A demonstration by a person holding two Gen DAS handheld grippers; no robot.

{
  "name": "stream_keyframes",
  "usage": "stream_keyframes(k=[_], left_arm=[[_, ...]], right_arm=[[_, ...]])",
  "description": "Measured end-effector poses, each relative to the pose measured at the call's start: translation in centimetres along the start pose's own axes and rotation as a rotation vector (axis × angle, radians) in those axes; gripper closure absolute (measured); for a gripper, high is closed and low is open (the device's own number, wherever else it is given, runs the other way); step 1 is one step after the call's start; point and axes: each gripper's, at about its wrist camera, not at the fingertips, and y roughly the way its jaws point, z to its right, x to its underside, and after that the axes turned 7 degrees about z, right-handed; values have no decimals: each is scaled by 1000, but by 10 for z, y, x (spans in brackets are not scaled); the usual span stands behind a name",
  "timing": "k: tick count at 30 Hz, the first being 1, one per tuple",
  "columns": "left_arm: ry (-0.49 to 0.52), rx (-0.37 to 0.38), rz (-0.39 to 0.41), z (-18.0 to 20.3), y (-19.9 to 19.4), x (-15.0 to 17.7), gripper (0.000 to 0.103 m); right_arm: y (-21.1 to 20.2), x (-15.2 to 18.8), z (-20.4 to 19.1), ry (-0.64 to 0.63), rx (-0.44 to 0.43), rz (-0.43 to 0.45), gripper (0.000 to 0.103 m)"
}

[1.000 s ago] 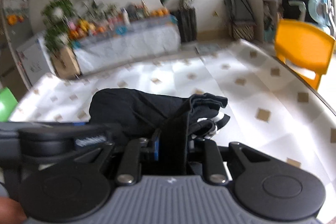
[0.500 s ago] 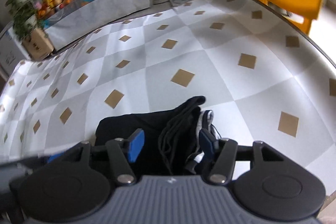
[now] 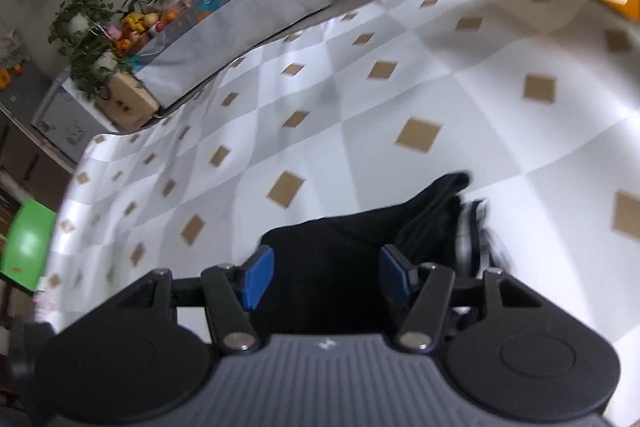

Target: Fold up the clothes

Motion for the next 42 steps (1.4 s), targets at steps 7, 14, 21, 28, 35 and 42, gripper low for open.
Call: stream_keyframes(k=[7, 14, 21, 28, 35, 42], left_arm=[[-15, 10, -46, -2, 14, 5, 28], [-11, 11, -68, -2, 26, 12, 24], [-15, 7, -72, 0, 33, 13, 12], [-9, 5, -65, 2, 37, 14, 5], [19, 4, -89, 11, 45, 8, 0], [55, 5, -115, 21, 51, 1, 0]], right_arm=[[34, 6, 12, 87, 24, -132, 46], [51, 10, 39, 147, 238, -153, 46], [57, 12, 34, 82, 280, -162, 46], [61, 11, 33, 38, 309, -163, 46], [63, 12, 30, -27, 362, -155, 46], [60, 10, 38, 16, 382, -140, 46]])
